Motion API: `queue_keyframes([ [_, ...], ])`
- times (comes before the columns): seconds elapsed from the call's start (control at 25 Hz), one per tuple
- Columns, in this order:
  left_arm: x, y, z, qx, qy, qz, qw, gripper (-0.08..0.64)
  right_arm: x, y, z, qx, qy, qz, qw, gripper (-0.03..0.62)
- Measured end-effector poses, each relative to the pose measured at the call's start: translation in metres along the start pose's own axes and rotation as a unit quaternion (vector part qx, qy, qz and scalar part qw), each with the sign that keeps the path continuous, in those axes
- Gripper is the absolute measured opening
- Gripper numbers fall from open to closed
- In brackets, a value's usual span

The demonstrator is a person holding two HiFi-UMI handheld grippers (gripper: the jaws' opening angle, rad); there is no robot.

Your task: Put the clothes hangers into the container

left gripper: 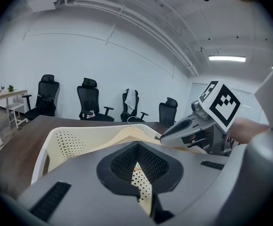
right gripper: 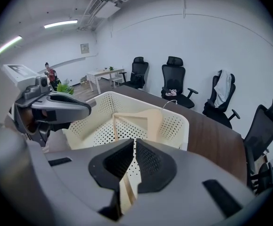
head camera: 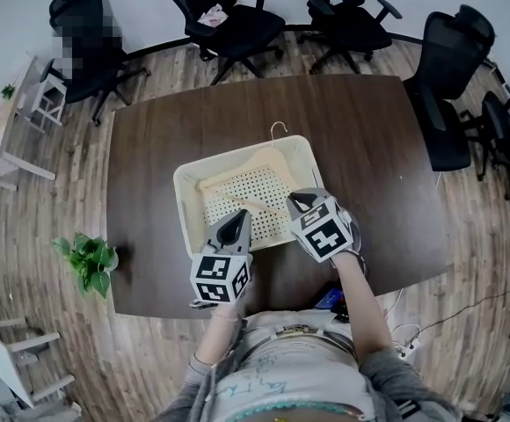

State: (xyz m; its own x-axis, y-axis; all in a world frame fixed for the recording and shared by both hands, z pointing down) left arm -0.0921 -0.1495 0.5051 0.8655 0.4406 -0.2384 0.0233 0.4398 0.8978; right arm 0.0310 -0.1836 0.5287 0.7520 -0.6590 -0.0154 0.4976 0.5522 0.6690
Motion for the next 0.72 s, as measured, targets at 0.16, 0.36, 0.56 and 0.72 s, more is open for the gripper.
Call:
queue_keyframes([
  [0.16,0.006,0.001,-0.001,0.002,-0.003,-0.002,1.0000,0.011,-0.005,0.004,0.000,-0.001,-0.010,-0.005,1.000,0.028],
  [0.36,0.010,0.003,-0.003,0.004,-0.007,-0.007,0.9999,0.011,-0.016,0.003,0.001,0.004,-0.033,-0.017,0.999,0.028],
  [0.56,0.016,0.008,-0.005,0.002,-0.012,-0.012,0.9999,0.011,-0.022,0.004,0.000,0.025,-0.056,-0.016,0.998,0.028],
  [0.72,0.020,0.009,-0.005,0.003,-0.013,-0.013,0.9998,0.011,-0.030,0.006,-0.002,0.036,-0.078,-0.013,0.996,0.028],
])
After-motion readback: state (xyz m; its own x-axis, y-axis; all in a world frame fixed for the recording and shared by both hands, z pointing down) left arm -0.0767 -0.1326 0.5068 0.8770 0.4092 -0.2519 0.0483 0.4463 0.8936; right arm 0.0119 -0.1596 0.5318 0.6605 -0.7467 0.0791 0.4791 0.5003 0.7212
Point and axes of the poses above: the fingertips, and each gripper's own axes: z forward along the fingers, x to its right, y out of its underside, the point moved 3 cm from there along -z, backward along the fingers, and after that the axes turned 1 degree about x, right-handed, at the moved point
